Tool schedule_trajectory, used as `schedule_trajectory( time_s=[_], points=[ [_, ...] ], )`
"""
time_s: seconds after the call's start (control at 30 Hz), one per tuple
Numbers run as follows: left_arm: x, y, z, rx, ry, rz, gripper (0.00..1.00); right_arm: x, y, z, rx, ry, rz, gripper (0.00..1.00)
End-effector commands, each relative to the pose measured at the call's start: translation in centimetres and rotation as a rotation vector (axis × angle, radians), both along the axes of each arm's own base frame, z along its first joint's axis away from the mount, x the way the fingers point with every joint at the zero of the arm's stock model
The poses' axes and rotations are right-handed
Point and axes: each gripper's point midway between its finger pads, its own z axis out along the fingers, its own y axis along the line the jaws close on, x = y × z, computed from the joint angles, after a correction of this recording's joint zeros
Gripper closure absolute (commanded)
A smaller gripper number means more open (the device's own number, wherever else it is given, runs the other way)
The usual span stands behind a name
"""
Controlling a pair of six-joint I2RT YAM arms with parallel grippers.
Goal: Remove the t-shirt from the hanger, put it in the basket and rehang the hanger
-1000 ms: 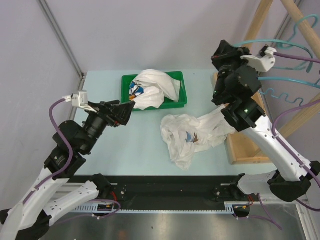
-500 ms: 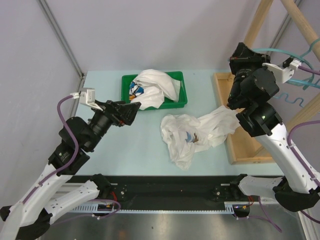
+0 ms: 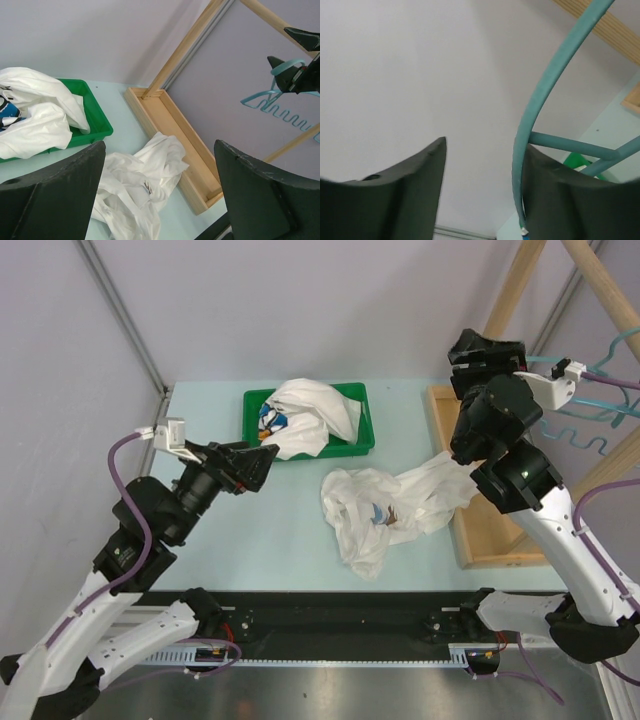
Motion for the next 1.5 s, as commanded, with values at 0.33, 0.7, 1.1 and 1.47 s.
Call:
schedule_trajectory(
  time_s=[0.33, 0.7, 1.1, 1.47],
  points=[
    [0.1, -1.5, -0.9, -0.038, -0.001, -0.056, 0.06, -6.2, -0.5, -0.9, -0.232, 0.172, 0.008, 0.0],
    [0.9, -3.7, -3.5, -0.031, 0.047, -0.107, 0.06, -11.1, -2.3, -3.9, -0.319, 0.272, 0.246, 0.0],
    [3.7, -14.6, -18.1, 0.531, 0.262, -0.261, 0.0, -17.1, 7.2, -7.8, -0.541, 0.133, 0.962, 0.0],
    [6.7, -23.4, -31.2, 0.896, 0.348, -0.248, 0.0, -19.1, 6.0, -9.8, -0.544, 0.095, 1.015, 0.0]
  ],
)
